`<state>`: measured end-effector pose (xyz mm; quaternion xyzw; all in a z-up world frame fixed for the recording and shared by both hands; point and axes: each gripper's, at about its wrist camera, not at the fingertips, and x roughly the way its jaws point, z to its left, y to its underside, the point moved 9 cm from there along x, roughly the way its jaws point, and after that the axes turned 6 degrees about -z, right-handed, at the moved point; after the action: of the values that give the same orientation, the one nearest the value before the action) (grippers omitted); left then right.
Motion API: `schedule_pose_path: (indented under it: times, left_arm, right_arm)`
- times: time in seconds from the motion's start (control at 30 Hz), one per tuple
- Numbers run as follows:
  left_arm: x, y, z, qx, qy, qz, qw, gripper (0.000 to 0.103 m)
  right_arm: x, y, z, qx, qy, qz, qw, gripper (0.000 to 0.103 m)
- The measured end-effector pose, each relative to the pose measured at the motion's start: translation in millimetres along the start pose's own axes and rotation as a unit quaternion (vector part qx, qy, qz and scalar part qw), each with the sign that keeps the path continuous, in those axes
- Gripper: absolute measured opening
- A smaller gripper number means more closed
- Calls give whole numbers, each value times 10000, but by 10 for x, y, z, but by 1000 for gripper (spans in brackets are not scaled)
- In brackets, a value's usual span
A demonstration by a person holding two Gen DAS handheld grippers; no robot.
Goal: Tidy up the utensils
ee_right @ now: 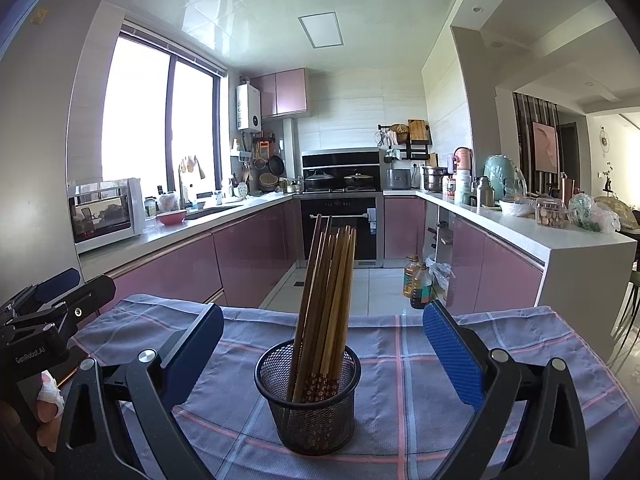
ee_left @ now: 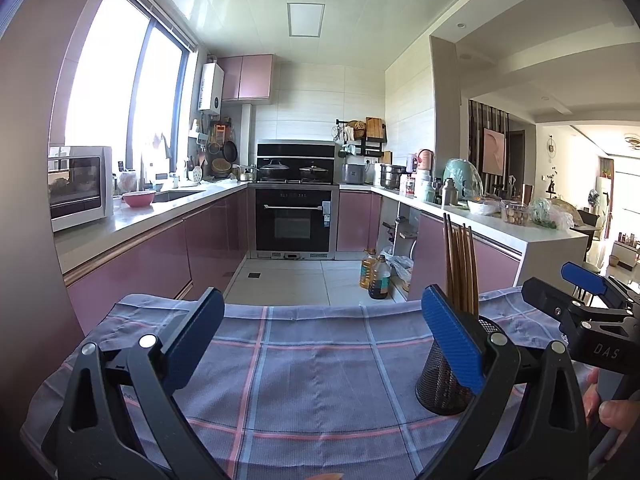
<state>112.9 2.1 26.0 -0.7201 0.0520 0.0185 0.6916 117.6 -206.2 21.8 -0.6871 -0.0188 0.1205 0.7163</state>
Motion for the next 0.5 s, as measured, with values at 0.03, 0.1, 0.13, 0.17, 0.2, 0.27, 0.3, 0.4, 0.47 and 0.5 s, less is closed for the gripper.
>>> schedule_pose_path:
  times: [0.03,0.1,0.13,0.17,0.2,0.27,0.3,0.4,0.47,0.5]
  left_arm:
    - [0,4,-2,-1,3,7,10000,97]
    - [7,0,-9,8,5,26,10000,97]
    - [4,6,0,8,2,28,10000,97]
    - [3,6,-1,7,8,28,10000,97]
    - [4,3,5,3,13,30,10000,97]
    - [1,0,-2,5,14,24,10000,97]
    - [4,-7,-8,8,17,26,10000,97]
    - [4,10,-3,2,24,43,10000,97]
    - [4,21,-5,-13,40,68,10000,97]
    - [3,27,-5,-15,37,71,10000,97]
  right_arm:
    - [-1,-4,0,3,-3,-3,10000,97]
    - [-4,0,0,-3,1,-1,10000,97]
    - [-3,0,0,-6,-2,1,10000,97]
    - [-8,-4,3,-10,-2,1,10000,97]
    - [-4,-2,2,2,-2,-5,10000,97]
    - [-7,-4,3,-1,1,-12,10000,97]
    - [-17,-11,5,-5,3,-32,10000,97]
    - [-27,-35,13,-22,9,-45,10000,97]
    - [-26,-37,17,-32,16,-44,10000,97]
    - [-27,-41,16,-33,23,-47,10000,97]
